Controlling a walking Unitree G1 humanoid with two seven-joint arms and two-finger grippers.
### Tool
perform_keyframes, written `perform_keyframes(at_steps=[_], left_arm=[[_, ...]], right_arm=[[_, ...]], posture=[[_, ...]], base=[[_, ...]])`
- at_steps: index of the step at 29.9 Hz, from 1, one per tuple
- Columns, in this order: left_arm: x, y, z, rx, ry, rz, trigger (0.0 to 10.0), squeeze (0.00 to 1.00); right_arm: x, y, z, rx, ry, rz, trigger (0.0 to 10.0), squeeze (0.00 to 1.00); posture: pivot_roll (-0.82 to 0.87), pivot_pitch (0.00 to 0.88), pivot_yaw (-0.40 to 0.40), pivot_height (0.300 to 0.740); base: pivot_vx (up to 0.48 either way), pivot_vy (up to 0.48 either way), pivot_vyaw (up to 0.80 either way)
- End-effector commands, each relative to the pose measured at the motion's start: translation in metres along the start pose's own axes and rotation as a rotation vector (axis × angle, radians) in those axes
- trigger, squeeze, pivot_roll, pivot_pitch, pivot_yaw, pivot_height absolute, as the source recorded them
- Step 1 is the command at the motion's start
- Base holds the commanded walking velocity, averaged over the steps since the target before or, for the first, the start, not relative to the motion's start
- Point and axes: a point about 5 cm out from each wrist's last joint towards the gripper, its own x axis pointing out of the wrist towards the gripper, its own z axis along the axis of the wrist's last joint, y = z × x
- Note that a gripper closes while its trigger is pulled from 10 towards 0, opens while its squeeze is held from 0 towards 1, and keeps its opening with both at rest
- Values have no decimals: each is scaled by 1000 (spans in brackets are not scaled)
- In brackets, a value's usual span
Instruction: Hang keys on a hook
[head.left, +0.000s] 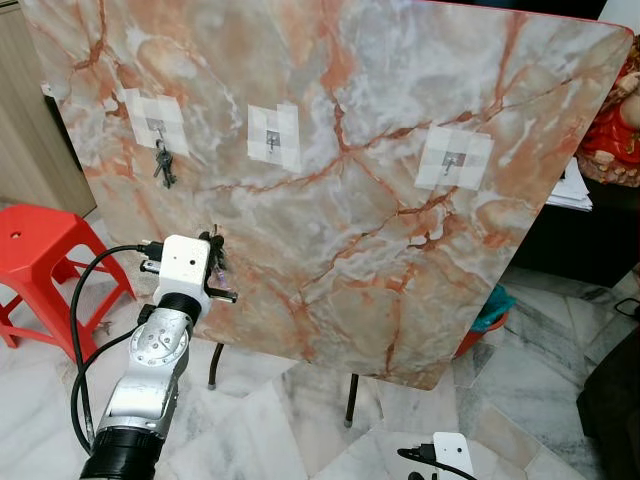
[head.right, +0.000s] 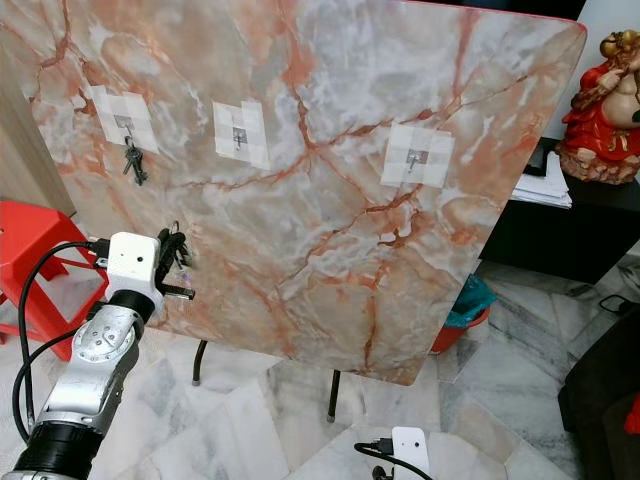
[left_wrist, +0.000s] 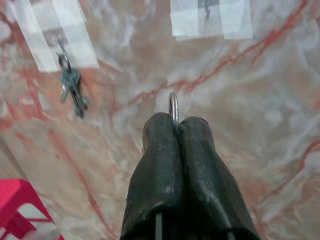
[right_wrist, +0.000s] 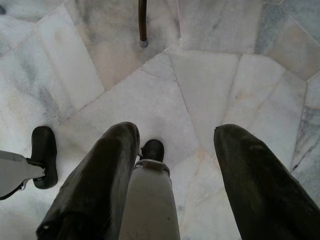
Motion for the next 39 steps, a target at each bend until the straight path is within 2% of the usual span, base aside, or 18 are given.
perform_keyframes(at_steps=[1,15,39], left_arm=[[5,-2,8,3,-43,6,10000,0],[4,0,8,-6,-58,24,10000,0],[5,-1,10,-7,-81,32,10000,0]], right_arm=[[0,-3,1,17,-3,-12,10000,0],[0,-4,1,2,0,-4,10000,0],[0,-5,2,4,-1,-4,10000,0]], posture=[[127,0,-66,740],[132,0,-76,740],[130,0,-80,740]], base=[[0,0,0],[0,0,0],[332,0,0]])
